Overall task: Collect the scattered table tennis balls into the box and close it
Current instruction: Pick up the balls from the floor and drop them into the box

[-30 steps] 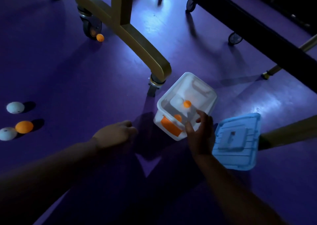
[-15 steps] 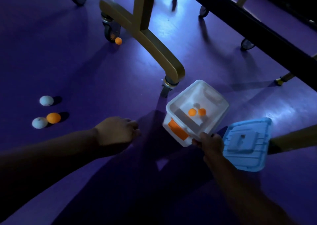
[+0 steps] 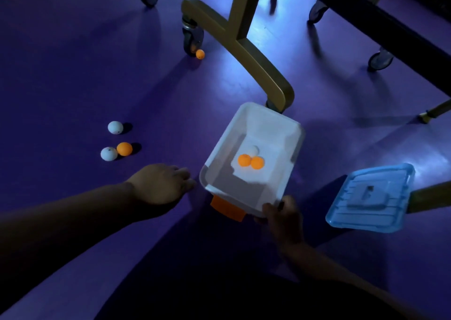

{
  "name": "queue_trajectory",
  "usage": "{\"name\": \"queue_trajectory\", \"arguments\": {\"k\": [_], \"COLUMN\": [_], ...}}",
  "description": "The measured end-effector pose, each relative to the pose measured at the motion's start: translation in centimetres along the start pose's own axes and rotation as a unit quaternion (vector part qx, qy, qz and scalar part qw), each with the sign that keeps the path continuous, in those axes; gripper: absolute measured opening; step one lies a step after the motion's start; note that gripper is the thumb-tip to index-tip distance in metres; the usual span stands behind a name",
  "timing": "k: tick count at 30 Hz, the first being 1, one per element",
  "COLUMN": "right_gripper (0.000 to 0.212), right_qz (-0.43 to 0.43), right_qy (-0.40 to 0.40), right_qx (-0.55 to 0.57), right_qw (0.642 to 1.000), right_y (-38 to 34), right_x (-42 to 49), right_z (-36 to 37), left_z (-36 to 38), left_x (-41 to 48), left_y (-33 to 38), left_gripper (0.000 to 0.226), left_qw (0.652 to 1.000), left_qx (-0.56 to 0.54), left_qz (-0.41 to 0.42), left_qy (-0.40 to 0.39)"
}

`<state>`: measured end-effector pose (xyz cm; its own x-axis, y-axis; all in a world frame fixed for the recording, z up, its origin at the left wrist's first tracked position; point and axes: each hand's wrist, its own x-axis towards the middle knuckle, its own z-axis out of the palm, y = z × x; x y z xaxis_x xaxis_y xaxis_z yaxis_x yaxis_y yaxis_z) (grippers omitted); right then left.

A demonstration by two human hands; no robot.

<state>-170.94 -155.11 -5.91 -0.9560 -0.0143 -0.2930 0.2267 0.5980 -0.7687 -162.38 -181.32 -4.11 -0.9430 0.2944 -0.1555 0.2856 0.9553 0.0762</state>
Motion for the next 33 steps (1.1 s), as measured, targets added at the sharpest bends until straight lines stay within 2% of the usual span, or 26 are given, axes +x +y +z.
{"name": "queue_trajectory", "arguments": {"k": [3,5,8,11,15,16,18,20,25,31,33], "right_gripper": [0.019,0.023,0.012,0.006,0.007,0.002,0.008,0.004,0.015,0.019,0.022], "right_qz": [-0.039,-0.076,-0.066,-0.073,-0.06,-0.061,-0.06,-0.058,-0.05,-0.04,-0.041], "right_qy": [-0.05,-0.085,-0.135,-0.143,-0.157,-0.156,-0.151,-0.143,-0.093,-0.055,-0.039], "right_qx": [-0.027,-0.052,-0.023,-0.033,-0.031,-0.038,-0.047,-0.063,-0.108,-0.11,-0.113], "right_qw": [0.998,0.992,0.988,0.986,0.985,0.985,0.986,0.986,0.989,0.992,0.992], "right_y": [-1.8,-3.2,-5.3,-7.5,-10.2,-10.8,-11.6,-12.0,-11.1,-10.4,-10.3], "right_x": [0.0,0.3,1.3,2.3,4.1,4.6,5.6,6.4,7.1,7.2,7.2], "right_z": [1.3,2.5,4.9,7.7,11.1,11.7,12.8,13.7,15.4,16.4,16.8], "left_z": [0.3,0.2,0.4,1.2,2.7,3.2,4.7,6.0,8.5,11.4,12.2], "left_x": [-1.6,-2.4,-3.9,-5.4,-7.1,-7.4,-7.6,-7.5,-5.1,-3.1,-3.1], "left_y": [-0.4,-0.6,-1.2,-2.5,-4.8,-5.6,-7.3,-9.0,-12.4,-13.9,-13.9], "left_gripper": [0.041,0.049,0.061,0.071,0.073,0.072,0.067,0.061,0.044,0.044,0.033], "left_qw": [0.997,0.993,0.983,0.969,0.933,0.923,0.906,0.896,0.876,0.843,0.827], "left_qx": [-0.044,-0.06,-0.062,-0.081,-0.161,-0.176,-0.193,-0.193,-0.172,-0.177,-0.193], "left_qz": [-0.047,-0.099,-0.172,-0.23,-0.321,-0.341,-0.378,-0.4,-0.45,-0.502,-0.519], "left_qy": [0.036,0.014,-0.031,-0.029,0.008,0.008,-0.006,-0.013,0.033,0.077,0.097]}}
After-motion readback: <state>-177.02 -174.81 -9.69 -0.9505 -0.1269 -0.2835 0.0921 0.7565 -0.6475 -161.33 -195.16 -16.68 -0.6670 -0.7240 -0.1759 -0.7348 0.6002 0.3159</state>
